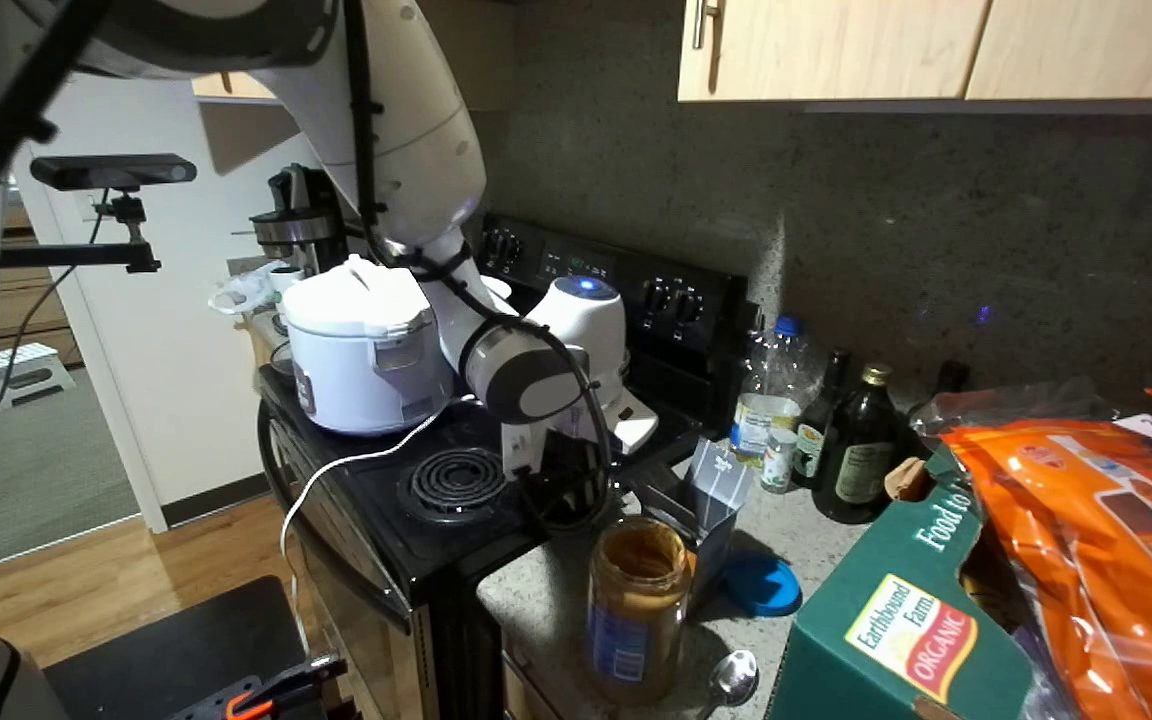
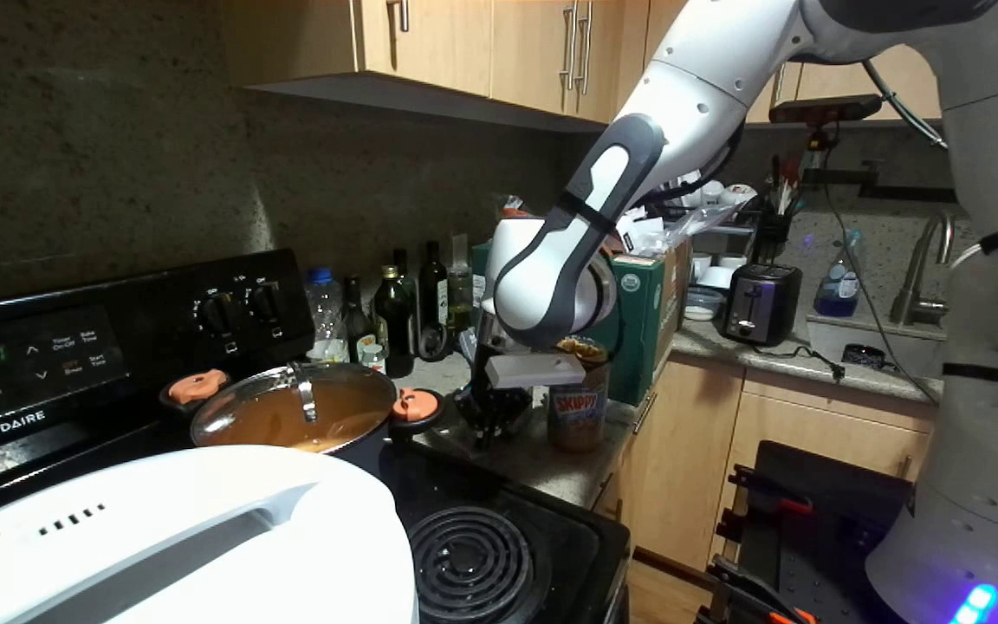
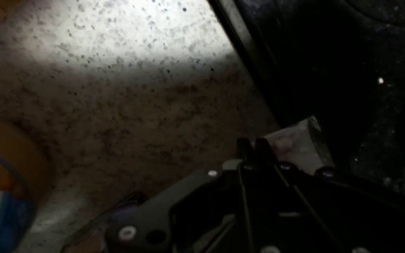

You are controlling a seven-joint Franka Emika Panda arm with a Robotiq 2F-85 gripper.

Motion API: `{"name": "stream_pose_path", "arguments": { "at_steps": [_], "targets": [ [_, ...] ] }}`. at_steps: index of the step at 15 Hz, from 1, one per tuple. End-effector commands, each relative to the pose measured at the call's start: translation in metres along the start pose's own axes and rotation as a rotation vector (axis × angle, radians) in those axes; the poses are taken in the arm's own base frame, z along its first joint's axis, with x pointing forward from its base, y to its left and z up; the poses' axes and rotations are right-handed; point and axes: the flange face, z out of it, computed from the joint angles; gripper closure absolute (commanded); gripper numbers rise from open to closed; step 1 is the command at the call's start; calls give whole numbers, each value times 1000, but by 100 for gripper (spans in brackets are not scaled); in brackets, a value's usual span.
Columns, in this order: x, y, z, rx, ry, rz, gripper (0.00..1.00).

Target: Put the object on the table into the box.

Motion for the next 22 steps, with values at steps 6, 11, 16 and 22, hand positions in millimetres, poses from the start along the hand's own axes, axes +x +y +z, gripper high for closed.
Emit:
{"name": "stream_pose_path", "arguments": {
  "at_steps": [6, 11, 16, 22],
  "targets": [
    [1, -5, -72, -56, 116, -3, 98],
    [6, -10, -120, -39, 202, -34, 98],
    [9, -15, -158, -21, 267, -42, 98],
    [28, 12, -163, -72, 262, 81, 98]
  ]
}}
